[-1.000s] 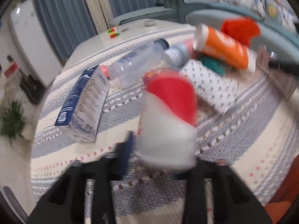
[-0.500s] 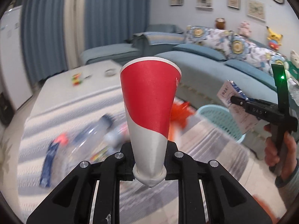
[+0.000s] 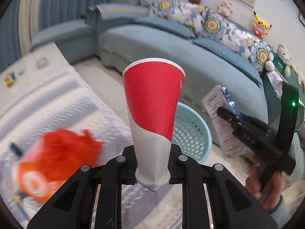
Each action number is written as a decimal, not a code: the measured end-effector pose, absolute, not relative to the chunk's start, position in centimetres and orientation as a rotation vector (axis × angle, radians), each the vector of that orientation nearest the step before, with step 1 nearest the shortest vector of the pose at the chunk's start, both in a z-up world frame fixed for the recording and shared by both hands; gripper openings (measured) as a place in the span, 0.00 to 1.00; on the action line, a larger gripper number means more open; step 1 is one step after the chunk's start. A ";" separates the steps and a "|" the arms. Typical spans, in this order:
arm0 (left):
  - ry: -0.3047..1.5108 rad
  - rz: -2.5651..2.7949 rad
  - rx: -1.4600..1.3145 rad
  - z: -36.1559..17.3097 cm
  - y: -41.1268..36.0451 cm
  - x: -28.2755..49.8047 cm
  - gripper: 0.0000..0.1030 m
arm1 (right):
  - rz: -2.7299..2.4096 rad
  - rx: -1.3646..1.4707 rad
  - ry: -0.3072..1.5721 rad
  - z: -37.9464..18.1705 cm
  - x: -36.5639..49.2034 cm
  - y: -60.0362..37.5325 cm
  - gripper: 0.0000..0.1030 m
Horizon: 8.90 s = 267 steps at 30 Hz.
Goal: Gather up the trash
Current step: 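Drop the milk carton into the blue basket with the right tool while the left tool drops the paper cone, then grasp the red plastic bag with the right tool while the left tool grasps the polka-dot paper, then carry both items over the blue basket and open both tools, then grasp the orange cup with the right tool while the left tool grasps the tiger card box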
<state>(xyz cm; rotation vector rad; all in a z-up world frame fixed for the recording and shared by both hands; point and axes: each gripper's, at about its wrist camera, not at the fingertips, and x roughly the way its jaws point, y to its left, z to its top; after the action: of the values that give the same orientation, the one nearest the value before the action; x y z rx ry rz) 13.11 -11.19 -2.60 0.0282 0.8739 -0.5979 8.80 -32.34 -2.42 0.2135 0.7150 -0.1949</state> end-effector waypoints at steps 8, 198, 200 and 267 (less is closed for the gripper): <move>1.031 -0.643 0.083 -9.6 -17.2 15.4 0.19 | -0.232 0.211 0.873 -9.8 10.6 -33.7 0.29; 0.645 -0.012 -0.202 2.7 12.1 4.8 0.62 | 0.299 0.091 0.699 0.6 9.4 -12.3 0.54; 0.683 0.037 -0.250 1.4 14.5 5.2 0.62 | 0.329 0.067 0.704 0.3 9.6 -10.5 0.56; 0.874 0.006 -0.349 -8.2 16.6 8.0 0.61 | 0.402 -0.166 0.768 -3.6 12.1 -2.2 0.48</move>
<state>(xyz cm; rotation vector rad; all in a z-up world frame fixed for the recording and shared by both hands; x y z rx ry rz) 7.98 16.56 -8.22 -0.3486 0.8745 0.0062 12.05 -2.23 -3.62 -0.1665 0.7682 0.4019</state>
